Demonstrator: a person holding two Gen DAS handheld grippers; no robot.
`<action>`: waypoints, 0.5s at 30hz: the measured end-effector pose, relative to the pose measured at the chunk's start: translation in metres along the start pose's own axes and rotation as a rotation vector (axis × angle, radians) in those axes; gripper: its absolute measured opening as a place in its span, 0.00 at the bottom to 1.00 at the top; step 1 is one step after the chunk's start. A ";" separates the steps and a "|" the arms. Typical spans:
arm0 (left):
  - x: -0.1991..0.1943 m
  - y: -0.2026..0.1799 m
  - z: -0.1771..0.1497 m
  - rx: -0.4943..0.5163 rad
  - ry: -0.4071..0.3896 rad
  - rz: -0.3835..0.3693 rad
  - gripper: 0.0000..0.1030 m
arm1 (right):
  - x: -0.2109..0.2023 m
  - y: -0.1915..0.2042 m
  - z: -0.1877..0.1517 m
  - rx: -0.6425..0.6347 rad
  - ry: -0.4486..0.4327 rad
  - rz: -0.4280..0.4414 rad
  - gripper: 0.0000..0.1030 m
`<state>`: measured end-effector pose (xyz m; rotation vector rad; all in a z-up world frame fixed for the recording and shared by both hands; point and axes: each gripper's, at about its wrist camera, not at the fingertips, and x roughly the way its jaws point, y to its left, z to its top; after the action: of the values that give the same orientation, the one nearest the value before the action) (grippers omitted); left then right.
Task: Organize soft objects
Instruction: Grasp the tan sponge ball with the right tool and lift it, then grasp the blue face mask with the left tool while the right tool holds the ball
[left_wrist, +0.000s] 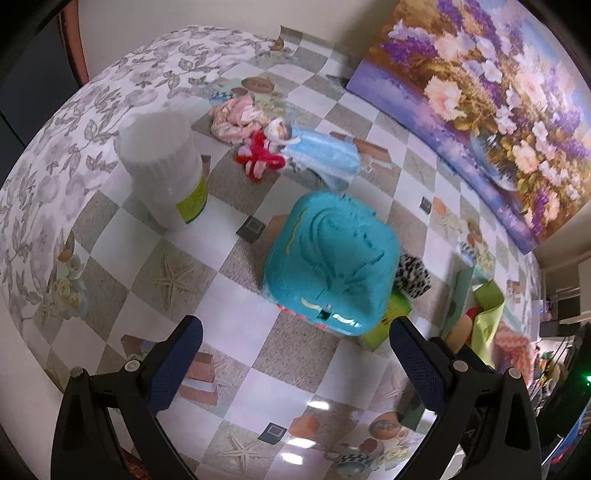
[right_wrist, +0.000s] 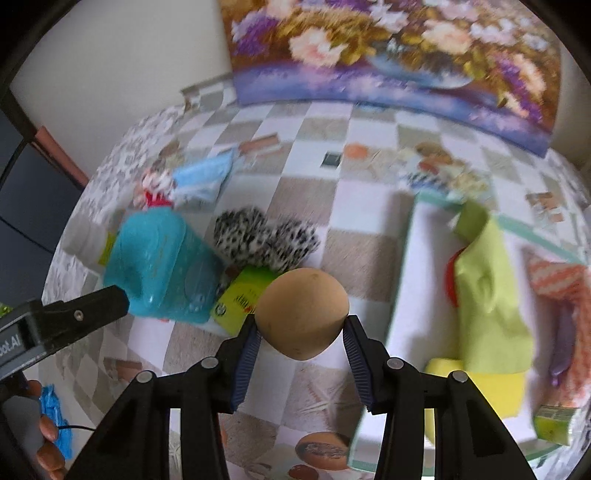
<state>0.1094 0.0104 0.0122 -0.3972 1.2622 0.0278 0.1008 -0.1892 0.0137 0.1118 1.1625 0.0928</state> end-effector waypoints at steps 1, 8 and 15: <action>-0.001 0.000 0.001 -0.002 -0.005 -0.004 0.98 | -0.006 -0.002 0.002 0.004 -0.012 -0.013 0.47; -0.010 -0.009 0.016 0.020 -0.055 -0.006 0.98 | -0.031 -0.018 0.018 0.060 -0.068 -0.054 0.47; -0.018 -0.029 0.034 0.087 -0.098 -0.027 0.98 | -0.045 -0.034 0.032 0.114 -0.087 -0.086 0.47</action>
<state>0.1423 -0.0025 0.0454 -0.3340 1.1575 -0.0300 0.1125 -0.2301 0.0627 0.1649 1.0840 -0.0544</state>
